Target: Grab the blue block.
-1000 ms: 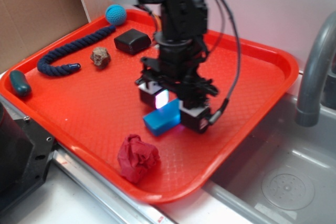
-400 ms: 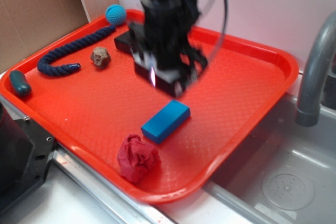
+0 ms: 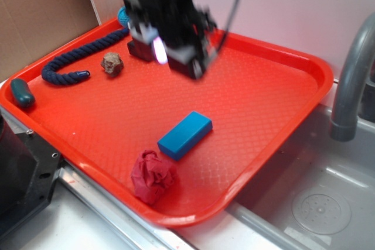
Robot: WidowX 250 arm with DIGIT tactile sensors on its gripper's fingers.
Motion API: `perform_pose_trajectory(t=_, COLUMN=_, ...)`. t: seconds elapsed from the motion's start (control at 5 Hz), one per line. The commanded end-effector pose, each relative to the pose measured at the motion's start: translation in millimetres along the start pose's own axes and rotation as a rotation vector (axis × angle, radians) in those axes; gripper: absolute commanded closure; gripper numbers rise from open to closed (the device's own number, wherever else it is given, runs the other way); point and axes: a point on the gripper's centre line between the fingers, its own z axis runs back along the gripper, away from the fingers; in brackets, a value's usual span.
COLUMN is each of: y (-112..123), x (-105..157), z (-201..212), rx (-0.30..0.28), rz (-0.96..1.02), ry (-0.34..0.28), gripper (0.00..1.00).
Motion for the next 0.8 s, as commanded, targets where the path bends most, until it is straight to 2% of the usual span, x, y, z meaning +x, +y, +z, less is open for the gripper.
perform_pose_trajectory(t=0.0, y=-9.6, x=-13.7, z=-46.5, rx=-0.090, rz=-0.053, ry=0.062, gripper=0.00)
perform_pose_trajectory(t=0.2, y=-5.9, x=-17.1, z=-57.6, rx=-0.104, rz=-0.013, ry=0.094, gripper=0.00)
perform_pose_trajectory(t=0.4, y=-7.2, x=-15.0, z=-63.7, rx=-0.116, rz=-0.003, ry=0.124, gripper=1.00)
perform_pose_trajectory(t=0.6, y=-7.4, x=-14.2, z=-60.3, rx=-0.111, rz=-0.006, ry=0.124, gripper=1.00)
